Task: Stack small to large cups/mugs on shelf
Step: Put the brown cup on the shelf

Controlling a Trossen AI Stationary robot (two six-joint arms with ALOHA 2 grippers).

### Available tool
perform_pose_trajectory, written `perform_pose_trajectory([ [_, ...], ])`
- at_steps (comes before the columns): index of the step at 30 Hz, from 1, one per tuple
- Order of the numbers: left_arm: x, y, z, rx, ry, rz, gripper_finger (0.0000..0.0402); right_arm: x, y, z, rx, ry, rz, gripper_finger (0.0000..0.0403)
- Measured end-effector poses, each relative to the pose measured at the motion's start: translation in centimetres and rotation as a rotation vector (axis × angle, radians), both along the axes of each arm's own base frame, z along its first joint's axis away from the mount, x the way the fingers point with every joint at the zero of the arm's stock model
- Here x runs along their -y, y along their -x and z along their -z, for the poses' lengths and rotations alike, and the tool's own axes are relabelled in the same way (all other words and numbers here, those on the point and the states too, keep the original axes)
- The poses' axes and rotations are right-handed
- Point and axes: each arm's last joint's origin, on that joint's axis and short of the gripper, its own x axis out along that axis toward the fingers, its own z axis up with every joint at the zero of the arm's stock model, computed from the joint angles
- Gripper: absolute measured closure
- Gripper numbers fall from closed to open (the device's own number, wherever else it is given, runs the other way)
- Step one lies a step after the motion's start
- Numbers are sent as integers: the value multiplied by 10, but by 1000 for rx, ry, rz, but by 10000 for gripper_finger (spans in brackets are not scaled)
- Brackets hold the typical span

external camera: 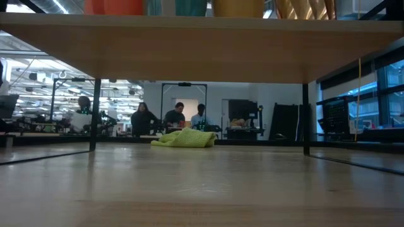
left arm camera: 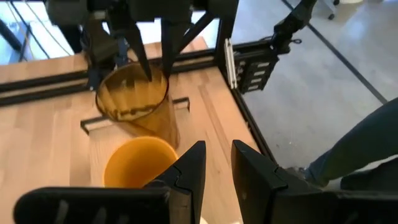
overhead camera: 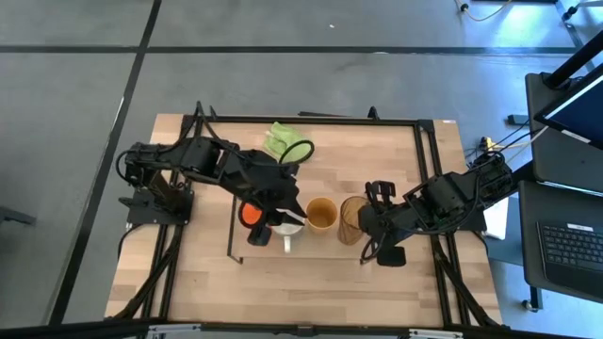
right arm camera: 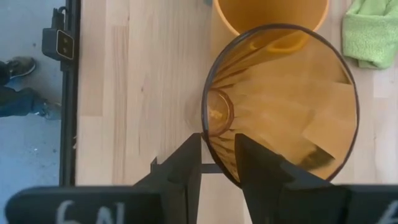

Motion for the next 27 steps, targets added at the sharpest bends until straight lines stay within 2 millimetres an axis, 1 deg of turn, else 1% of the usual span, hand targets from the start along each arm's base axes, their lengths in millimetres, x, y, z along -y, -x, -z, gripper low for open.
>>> perform_pose_trajectory([
  [6, -5, 8, -9, 41, 5, -8, 331, 0, 0, 0, 0, 11, -25, 304],
  [18, -8, 11, -12, 50, 8, -21, 331, 0, 0, 0, 4, 39, -60, 304],
  [27, -8, 11, -11, 44, 8, -22, 331, -2, 1, 0, -20, -35, -23, 304],
])
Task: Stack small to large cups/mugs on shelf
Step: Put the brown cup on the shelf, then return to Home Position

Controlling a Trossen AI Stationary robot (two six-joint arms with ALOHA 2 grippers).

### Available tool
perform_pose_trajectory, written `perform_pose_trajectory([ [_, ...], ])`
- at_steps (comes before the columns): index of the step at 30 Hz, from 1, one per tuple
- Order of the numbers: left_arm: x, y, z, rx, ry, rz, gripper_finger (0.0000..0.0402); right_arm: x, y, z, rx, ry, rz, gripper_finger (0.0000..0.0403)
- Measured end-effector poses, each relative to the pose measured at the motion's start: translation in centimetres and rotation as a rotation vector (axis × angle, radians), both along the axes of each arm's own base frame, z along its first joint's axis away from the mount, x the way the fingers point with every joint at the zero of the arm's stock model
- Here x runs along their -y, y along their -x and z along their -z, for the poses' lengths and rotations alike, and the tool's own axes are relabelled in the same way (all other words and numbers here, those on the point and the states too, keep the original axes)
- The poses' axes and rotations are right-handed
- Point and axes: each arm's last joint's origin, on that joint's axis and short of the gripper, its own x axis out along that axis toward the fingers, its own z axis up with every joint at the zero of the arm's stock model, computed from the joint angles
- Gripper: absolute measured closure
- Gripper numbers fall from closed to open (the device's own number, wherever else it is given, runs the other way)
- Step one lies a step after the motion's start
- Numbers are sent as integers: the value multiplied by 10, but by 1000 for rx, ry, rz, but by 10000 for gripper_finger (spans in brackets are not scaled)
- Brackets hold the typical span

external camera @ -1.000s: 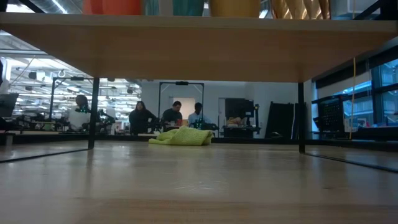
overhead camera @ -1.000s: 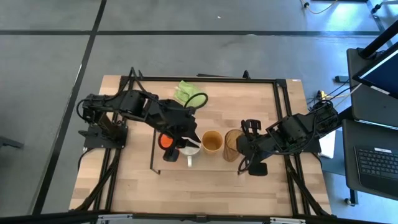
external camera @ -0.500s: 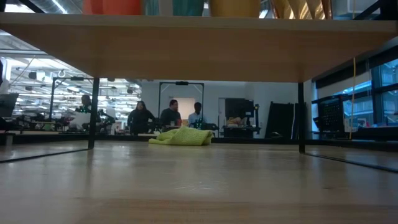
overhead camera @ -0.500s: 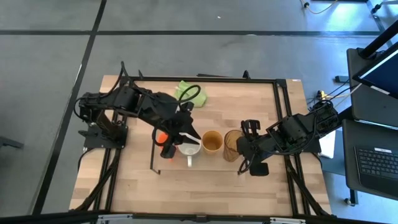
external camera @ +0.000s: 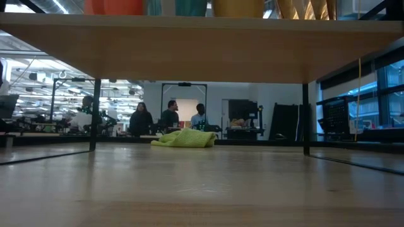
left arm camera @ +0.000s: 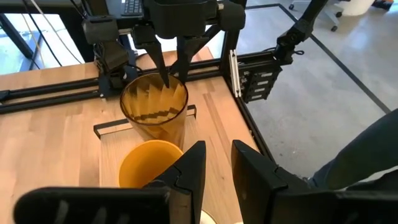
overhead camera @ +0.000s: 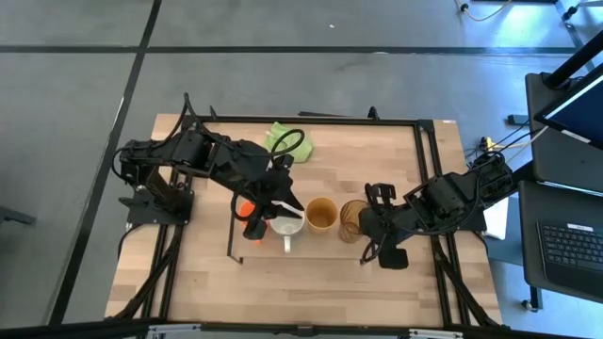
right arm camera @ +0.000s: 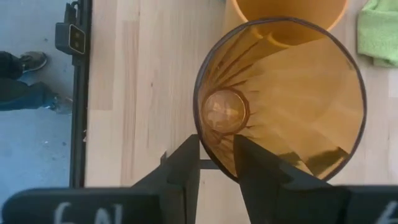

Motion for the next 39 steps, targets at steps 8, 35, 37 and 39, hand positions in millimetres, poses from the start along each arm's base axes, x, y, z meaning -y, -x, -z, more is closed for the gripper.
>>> perform_pose_trajectory([
  [8, 0, 0, 0, -1, 1, 0, 331, -4, 3, -1, 2, -17, 19, 304],
  [35, 4, 4, 5, -65, 17, -6, 331, -27, 74, -35, 275, -202, 415, 375],
  [37, 5, 4, 4, -59, 12, 2, 331, -33, 78, -35, 291, -247, 484, 395],
  [39, 5, 4, 4, -58, 11, 2, 331, -40, 80, -33, 313, -286, 566, 394],
])
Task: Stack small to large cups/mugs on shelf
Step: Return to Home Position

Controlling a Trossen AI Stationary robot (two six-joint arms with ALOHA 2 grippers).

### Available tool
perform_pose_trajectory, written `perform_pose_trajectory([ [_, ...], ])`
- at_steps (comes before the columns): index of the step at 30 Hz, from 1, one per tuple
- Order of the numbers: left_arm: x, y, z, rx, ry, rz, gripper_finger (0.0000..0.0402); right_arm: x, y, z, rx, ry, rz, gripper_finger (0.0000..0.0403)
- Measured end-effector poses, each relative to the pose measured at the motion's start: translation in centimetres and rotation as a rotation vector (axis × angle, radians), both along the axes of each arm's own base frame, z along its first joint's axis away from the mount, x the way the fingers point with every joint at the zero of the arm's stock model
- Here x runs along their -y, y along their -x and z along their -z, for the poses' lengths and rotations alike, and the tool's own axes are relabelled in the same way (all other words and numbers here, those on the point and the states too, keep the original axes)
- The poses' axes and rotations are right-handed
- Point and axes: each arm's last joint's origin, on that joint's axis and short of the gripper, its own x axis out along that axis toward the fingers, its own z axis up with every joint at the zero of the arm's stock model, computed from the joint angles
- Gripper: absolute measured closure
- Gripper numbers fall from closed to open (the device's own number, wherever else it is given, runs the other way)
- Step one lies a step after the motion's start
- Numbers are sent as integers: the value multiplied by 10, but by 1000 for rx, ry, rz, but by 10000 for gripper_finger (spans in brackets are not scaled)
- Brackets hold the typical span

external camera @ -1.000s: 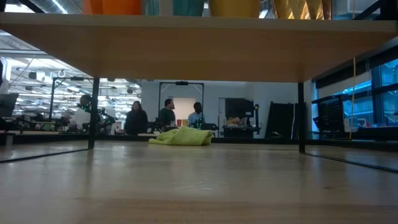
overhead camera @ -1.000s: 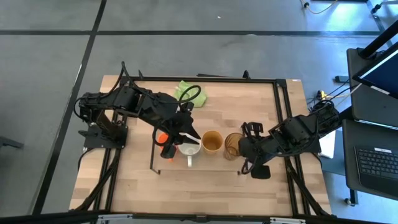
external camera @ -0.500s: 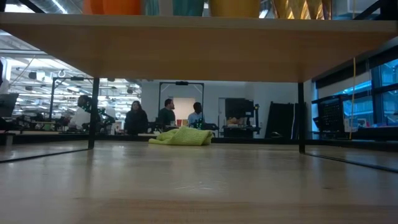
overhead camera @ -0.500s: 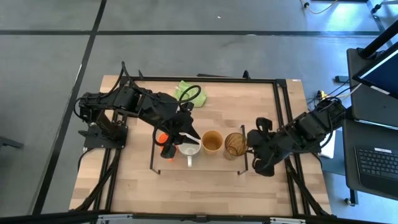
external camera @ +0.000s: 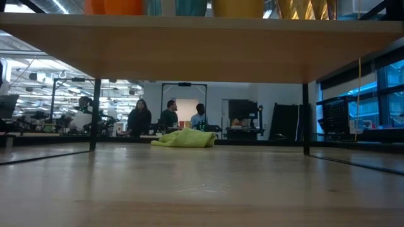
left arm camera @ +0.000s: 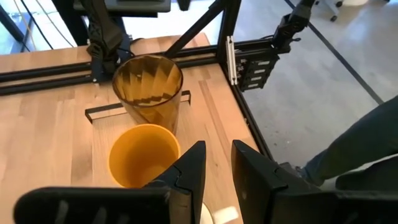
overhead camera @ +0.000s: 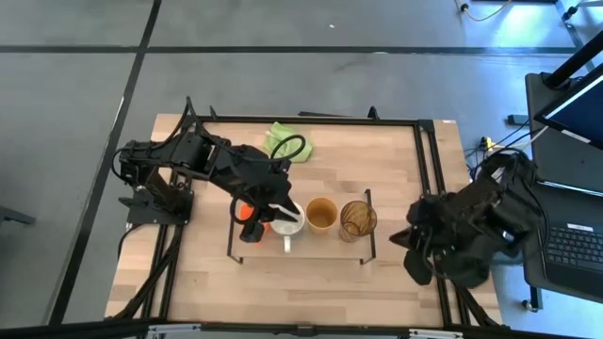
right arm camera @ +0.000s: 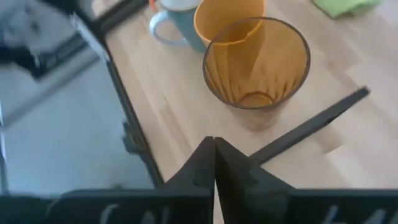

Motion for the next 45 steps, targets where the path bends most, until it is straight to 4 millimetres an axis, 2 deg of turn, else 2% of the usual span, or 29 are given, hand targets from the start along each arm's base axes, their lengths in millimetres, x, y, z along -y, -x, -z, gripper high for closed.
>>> perform_pose_trajectory([
  [5, 3, 0, -1, 16, -5, 12, 331, -27, -1, 13, 46, -65, 155, 399],
  [10, 15, 1, -4, 64, -20, 71, 331, -56, -4, 31, 144, -128, 332, 399],
  [18, 34, 7, -5, 83, -43, 113, 331, -100, -27, 79, 196, -189, 556, 399],
  [23, 46, 11, -6, 93, -44, 154, 331, -116, -39, 103, 253, -156, 611, 399],
  [31, 71, 21, -10, 141, -19, 236, 331, -111, -78, 139, 303, -21, 694, 400],
  [36, 83, 27, -10, 137, -2, 267, 331, -104, -83, 159, 275, 47, 714, 400],
  [45, 93, 34, -10, 130, 9, 299, 331, -96, -85, 177, 266, 123, 721, 400],
])
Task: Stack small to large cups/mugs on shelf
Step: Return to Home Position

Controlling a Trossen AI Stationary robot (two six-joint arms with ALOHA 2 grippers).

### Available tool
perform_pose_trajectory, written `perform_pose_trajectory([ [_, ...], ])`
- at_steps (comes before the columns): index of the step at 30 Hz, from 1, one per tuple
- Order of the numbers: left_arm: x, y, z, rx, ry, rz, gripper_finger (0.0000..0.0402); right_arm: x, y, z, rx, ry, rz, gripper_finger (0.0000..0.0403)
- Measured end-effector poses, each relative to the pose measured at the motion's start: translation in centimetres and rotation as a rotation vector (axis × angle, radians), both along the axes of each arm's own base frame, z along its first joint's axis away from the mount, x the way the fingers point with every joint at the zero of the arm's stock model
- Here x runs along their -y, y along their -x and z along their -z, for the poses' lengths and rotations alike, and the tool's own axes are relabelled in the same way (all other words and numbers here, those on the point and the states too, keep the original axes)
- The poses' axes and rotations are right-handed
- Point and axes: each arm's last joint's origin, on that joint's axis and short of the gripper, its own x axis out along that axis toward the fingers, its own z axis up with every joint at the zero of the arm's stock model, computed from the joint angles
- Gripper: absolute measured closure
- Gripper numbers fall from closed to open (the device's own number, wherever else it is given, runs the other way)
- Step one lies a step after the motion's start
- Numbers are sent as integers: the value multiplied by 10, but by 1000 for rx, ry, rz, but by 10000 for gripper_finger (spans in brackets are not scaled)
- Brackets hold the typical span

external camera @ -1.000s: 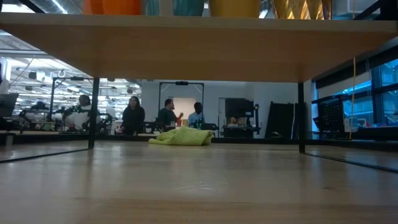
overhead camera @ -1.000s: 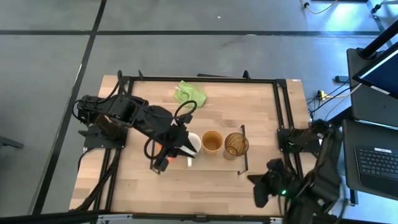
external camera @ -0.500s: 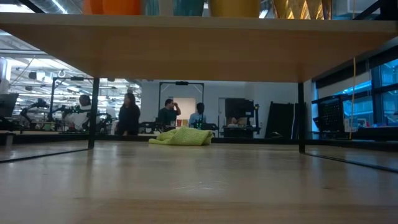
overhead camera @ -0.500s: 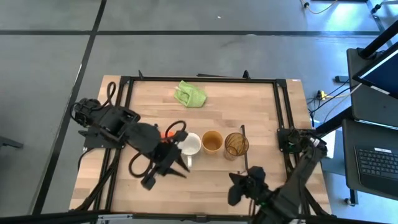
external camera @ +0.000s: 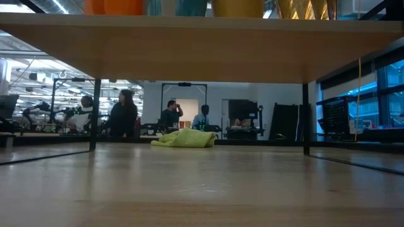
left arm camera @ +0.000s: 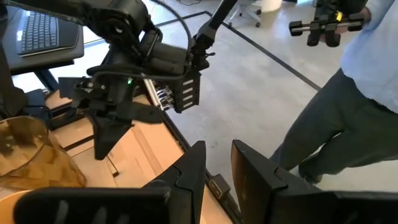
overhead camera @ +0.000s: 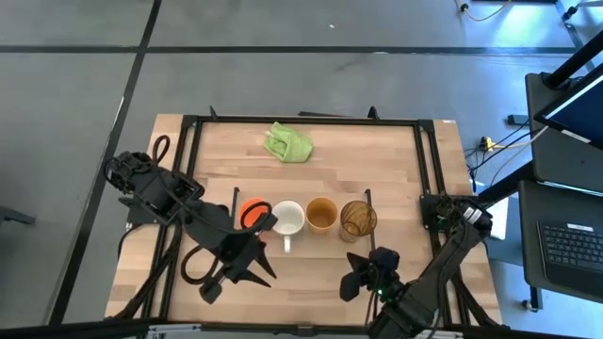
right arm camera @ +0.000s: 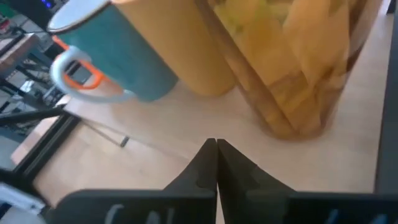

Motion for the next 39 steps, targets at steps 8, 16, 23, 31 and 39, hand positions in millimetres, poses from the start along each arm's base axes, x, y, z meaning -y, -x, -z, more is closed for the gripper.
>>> perform_pose_trajectory([
  [8, 1, 1, 1, -6, -4, 4, 331, 13, -11, 4, 7, 47, 32, 400],
  [16, 0, 1, 2, -19, -11, 3, 331, 21, -19, 4, -13, 65, 44, 400],
  [23, 0, 2, 3, -32, -20, 3, 331, 26, -24, 4, -30, 78, 52, 400],
  [31, 1, 3, 4, -40, -24, 8, 331, 34, -30, 4, -37, 80, 75, 400],
  [39, 6, 7, 4, -39, -28, 30, 331, 36, -31, 5, -69, 50, 88, 400],
])
